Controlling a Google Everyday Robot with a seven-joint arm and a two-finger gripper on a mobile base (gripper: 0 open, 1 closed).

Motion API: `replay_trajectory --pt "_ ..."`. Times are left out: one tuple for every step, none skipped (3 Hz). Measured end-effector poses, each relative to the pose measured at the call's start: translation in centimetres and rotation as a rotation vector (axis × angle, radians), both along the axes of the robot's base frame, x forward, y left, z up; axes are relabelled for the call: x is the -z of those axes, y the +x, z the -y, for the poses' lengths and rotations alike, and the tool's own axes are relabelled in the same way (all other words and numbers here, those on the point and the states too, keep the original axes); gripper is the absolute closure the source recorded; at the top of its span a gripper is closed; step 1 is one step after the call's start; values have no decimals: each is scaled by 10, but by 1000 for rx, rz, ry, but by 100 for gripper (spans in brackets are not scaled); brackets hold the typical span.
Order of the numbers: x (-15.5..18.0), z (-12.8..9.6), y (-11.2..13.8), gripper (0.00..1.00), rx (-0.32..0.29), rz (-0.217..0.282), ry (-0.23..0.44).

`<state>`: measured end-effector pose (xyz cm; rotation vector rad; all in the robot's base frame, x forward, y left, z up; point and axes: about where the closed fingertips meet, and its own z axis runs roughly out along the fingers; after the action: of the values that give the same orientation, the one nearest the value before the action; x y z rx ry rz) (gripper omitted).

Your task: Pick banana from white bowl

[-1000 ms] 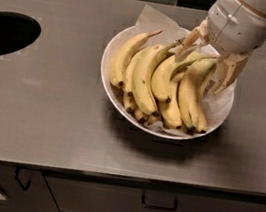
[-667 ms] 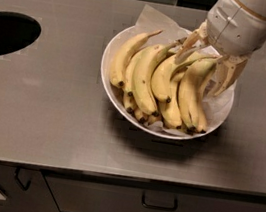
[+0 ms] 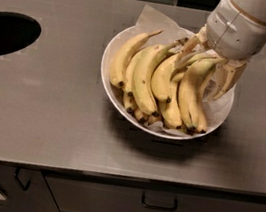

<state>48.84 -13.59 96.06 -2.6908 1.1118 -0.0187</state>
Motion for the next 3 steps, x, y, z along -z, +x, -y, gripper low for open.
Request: replay_trajectory --pt "4 2 -1 42 1 -12 2" --pt "7 4 -1 44 2 -21 2" --pt "13 5 1 46 0 -36 -2"
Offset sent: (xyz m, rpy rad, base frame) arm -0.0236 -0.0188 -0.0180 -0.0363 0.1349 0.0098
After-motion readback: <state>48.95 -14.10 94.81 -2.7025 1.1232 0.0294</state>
